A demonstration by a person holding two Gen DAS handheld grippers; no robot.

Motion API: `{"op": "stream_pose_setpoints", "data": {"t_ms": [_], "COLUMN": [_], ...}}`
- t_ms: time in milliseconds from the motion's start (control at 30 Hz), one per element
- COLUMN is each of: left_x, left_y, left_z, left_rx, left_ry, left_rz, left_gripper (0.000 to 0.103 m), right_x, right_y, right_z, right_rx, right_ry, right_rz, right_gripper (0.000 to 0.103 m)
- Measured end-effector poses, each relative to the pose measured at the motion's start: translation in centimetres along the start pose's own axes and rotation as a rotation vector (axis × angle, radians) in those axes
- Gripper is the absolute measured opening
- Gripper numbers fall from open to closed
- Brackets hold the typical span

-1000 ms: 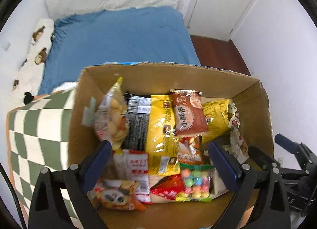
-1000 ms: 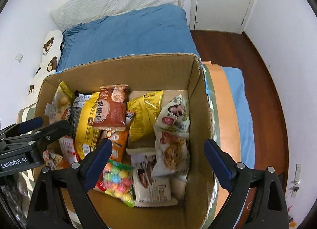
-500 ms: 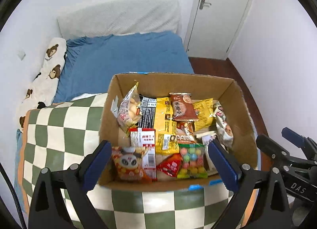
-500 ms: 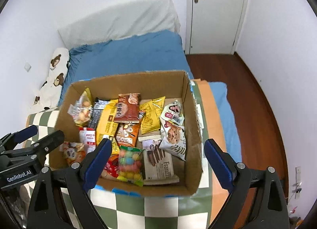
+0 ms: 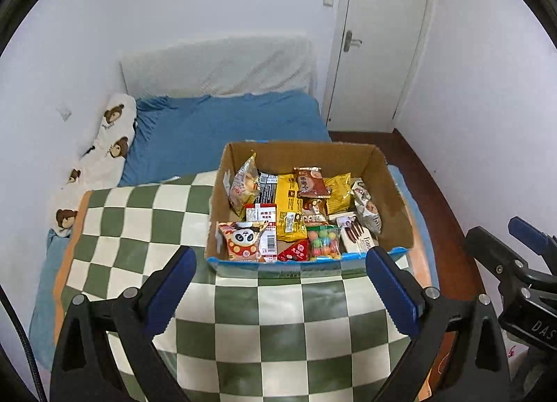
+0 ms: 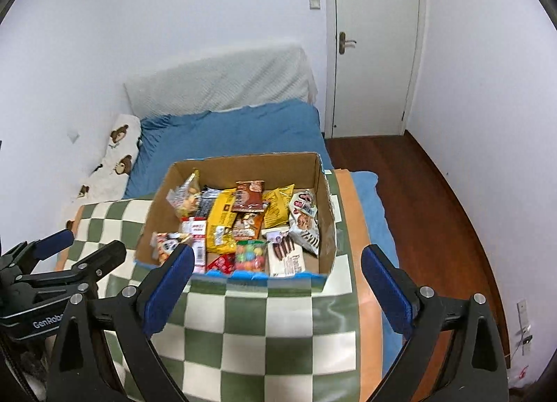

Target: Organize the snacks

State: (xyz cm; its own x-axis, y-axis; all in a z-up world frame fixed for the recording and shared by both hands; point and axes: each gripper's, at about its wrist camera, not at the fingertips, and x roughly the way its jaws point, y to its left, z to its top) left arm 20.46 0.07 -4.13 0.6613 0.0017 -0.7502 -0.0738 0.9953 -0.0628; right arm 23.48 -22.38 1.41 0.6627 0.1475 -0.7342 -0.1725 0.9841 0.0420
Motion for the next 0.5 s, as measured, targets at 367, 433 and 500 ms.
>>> {"op": "stream_pose_setpoints", "data": {"t_ms": [367, 433, 500], "left_x": [-8.3, -9.5, -10.3], "left_y": [0.4, 0.5, 0.7], "left_z": [-1.9, -2.1, -2.4], "left_rx": [0.001, -0.003, -0.009], "left_ry": [-0.104, -0.119, -0.125], "left_rz": [0.026, 0.025, 0.022], "left_gripper": [0.100, 0.100, 0.100], "right_x": [-9.8, -10.9, -11.8], "right_y": [0.9, 1.1, 1.2], "right_z": [-2.5, -2.7, -2.9], "right_rx": [-0.016, -0.022, -0.025], "right_ry": [-0.110, -0.121, -0.130], "right_rz": [0.010, 0.009, 0.014], "right_gripper": [0.101, 0.101, 0.101]}}
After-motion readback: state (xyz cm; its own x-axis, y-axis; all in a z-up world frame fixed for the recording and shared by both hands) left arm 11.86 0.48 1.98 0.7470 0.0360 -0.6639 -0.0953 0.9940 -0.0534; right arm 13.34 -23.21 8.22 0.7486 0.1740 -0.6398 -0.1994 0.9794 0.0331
